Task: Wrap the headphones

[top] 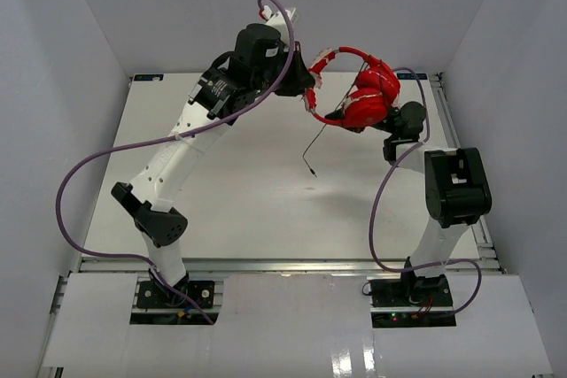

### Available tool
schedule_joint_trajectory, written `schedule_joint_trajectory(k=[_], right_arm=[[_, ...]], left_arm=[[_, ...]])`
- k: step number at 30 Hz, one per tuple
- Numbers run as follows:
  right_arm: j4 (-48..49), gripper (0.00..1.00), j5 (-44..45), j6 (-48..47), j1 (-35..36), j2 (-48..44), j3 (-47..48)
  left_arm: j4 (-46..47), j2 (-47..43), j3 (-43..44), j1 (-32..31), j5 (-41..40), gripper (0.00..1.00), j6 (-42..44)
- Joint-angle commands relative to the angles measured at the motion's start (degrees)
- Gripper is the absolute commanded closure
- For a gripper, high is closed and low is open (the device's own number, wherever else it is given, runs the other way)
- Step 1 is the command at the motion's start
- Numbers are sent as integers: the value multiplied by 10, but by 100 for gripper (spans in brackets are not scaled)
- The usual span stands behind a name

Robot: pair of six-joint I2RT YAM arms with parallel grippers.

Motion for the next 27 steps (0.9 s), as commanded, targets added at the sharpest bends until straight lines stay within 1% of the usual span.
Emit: schedule_joint_trajectory(k=[1, 4, 6, 15, 16, 18, 19, 20, 21, 23, 24, 25, 26, 27], right_arm=[[255, 77, 8, 49, 29, 25, 14], [265, 75, 9, 51, 43, 31, -8], [272, 77, 9, 50, 51, 34, -21], [280, 91, -2, 29, 77, 6, -97], [269, 92, -3, 16, 78, -9, -110], [213, 92, -4, -22, 79, -41, -131], [176, 92, -4, -65, 80, -71, -145], [111, 92, -3, -114, 82, -102, -151], [43, 92, -2, -123, 84, -127, -155], [-160, 92, 33, -298, 91, -187, -146], [-341, 92, 66, -386, 103, -228, -128], [-481, 92, 104, -474, 117, -261, -108], [-540, 92, 148, -560, 133, -277, -81], [-622, 92, 187, -616, 145, -282, -57]], left_arm=[[96, -37, 43, -4, -4, 100, -34], [111, -39, 45, -4, -40, 100, -34], [118, -38, 48, -4, -53, 100, -35], [139, -41, 43, -4, -126, 100, -19], [142, -43, 36, -3, -148, 100, -11], [147, -45, 17, -3, -186, 100, 1], [149, -46, -2, -2, -215, 100, 9], [149, -47, -20, 1, -236, 100, 13], [150, -47, -23, 2, -240, 100, 18], [155, -46, -66, 8, -281, 100, 24], [158, -46, -83, 15, -290, 100, 25], [164, -45, -102, 21, -300, 100, 25], [173, -45, -125, 26, -308, 100, 25], [184, -43, -147, 28, -308, 100, 25]])
